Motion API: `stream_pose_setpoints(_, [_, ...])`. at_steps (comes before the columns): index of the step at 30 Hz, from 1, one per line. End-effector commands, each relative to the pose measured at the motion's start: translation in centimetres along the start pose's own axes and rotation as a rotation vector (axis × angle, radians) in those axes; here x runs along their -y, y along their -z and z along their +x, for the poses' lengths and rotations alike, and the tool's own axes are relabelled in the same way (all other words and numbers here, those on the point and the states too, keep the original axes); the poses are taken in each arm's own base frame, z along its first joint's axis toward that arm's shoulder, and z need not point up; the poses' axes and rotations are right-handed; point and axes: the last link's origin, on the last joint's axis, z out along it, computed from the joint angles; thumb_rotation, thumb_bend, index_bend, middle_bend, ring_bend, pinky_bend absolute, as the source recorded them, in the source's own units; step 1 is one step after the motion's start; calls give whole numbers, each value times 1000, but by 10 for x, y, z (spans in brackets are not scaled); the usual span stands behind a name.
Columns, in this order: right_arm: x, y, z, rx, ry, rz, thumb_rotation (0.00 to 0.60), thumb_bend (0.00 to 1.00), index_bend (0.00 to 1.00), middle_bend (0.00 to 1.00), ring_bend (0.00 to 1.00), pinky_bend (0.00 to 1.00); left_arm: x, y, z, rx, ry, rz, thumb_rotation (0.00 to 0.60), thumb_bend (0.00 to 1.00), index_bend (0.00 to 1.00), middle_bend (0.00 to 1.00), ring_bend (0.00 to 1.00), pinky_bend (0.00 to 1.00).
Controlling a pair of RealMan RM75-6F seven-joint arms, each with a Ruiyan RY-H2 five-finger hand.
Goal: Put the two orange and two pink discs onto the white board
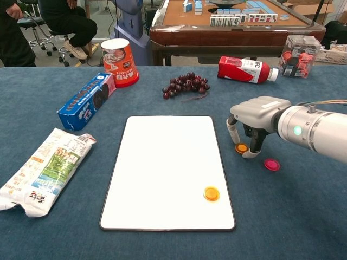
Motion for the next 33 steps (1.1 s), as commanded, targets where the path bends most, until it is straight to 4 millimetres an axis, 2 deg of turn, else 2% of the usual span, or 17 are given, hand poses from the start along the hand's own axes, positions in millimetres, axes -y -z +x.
stream_pose_setpoints(1, [0, 0, 1, 0, -1, -1, 600, 222, 582, 1000, 1000, 1000, 0, 0, 0, 0, 2, 1, 600, 245, 494, 583, 490, 784])
stream_pose_setpoints(9, [4, 10, 15, -35, -26, 29, 600, 226, 594, 1000, 1000, 1000, 0, 0, 0, 2, 0, 2, 600, 244, 494, 583, 490, 784])
stream_pose_setpoints(18, [31, 41, 41, -101, -47, 165, 600, 227, 594, 1000, 1000, 1000, 1, -1, -1, 1, -6, 4, 600, 245, 494, 584, 490, 784])
stream_pose_setpoints(28, [67, 75, 42, -109, -25, 337, 600, 227, 594, 1000, 1000, 1000, 1, -1, 0, -4, -6, 8, 600, 244, 494, 583, 490, 784])
stream_pose_setpoints(33, [78, 80, 37, -100, -3, 373, 600, 227, 594, 1000, 1000, 1000, 2, -1, 1, -4, -6, 9, 600, 244, 494, 583, 489, 784])
